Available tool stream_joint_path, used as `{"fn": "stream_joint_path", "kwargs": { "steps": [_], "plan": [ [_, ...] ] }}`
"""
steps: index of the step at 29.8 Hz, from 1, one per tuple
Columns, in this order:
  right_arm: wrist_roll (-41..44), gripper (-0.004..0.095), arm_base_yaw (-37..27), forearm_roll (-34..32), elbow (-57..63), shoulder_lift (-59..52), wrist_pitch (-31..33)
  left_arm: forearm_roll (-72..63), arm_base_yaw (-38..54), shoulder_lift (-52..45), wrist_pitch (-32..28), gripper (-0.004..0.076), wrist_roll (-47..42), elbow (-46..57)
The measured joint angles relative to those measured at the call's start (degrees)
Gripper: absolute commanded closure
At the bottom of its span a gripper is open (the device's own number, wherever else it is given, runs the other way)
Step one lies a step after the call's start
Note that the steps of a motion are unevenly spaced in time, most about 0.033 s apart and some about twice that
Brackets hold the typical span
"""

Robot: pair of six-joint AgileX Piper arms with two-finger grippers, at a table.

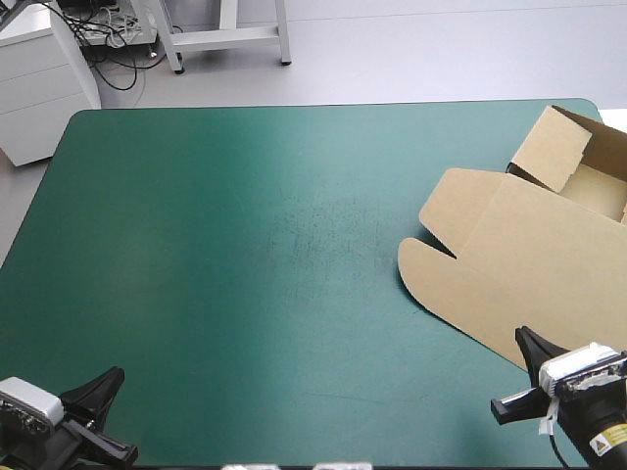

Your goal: Fold the box

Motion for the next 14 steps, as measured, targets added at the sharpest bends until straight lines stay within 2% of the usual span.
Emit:
{"fn": "stream_joint_path", "kwargs": {
  "steps": [4,11,14],
  "plan": [
    [2.61,0.0931,0.0,-1.33,1.97,-3.77,0.82,0.0,0.0,-0.22,0.02,0.0756,0.0,0.0],
    [12.02,0.0931,0.0,-9.32,2.53,-10.25,3.28,0.0,0.0,-0.22,0.02,0.0756,0.02,0.0],
    [13.9,0.0931,0.0,-10.56,2.53,-11.05,4.09,0.0,0.0,-0.22,0.02,0.0756,0.02,0.0]
  ]
}}
